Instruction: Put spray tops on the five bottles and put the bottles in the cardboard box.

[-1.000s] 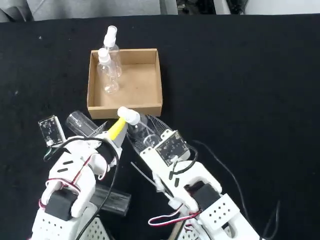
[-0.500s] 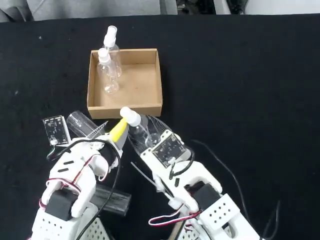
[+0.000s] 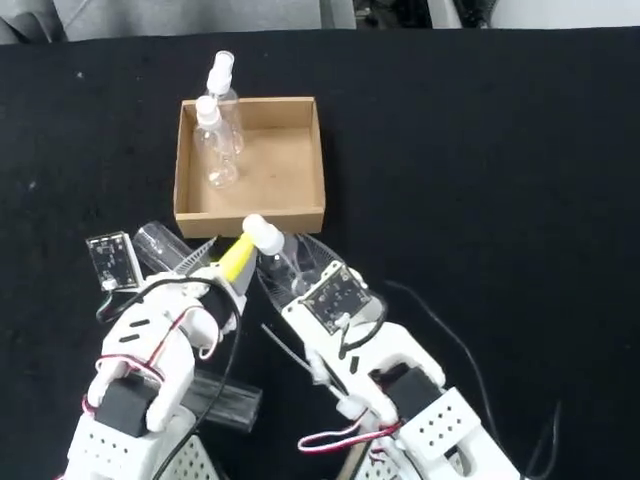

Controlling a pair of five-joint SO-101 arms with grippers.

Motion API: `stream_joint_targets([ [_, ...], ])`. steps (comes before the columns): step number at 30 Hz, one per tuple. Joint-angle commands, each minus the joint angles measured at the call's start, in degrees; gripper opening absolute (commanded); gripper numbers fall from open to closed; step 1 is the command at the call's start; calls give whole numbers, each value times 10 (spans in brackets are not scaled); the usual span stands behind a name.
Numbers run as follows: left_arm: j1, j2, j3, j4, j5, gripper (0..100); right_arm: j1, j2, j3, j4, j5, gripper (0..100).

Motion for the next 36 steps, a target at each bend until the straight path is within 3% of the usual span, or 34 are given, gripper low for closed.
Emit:
stream_joint_targets([
  [1, 50, -8, -11, -8, -4, 173, -20, -11, -1, 4, 8, 11],
  [9, 60, -8, -56, 51, -4, 173, -18, -11, -1, 4, 8, 11],
  [17, 53, -8, -60, 52, 1, 173, -17, -11, -1, 4, 8, 11],
  [25, -29, -8, -64, 47, 33, 173, -16, -11, -1, 4, 8, 11],
  [36, -48, -8, -63, 49, 34, 173, -16, -11, -1, 4, 6, 11],
])
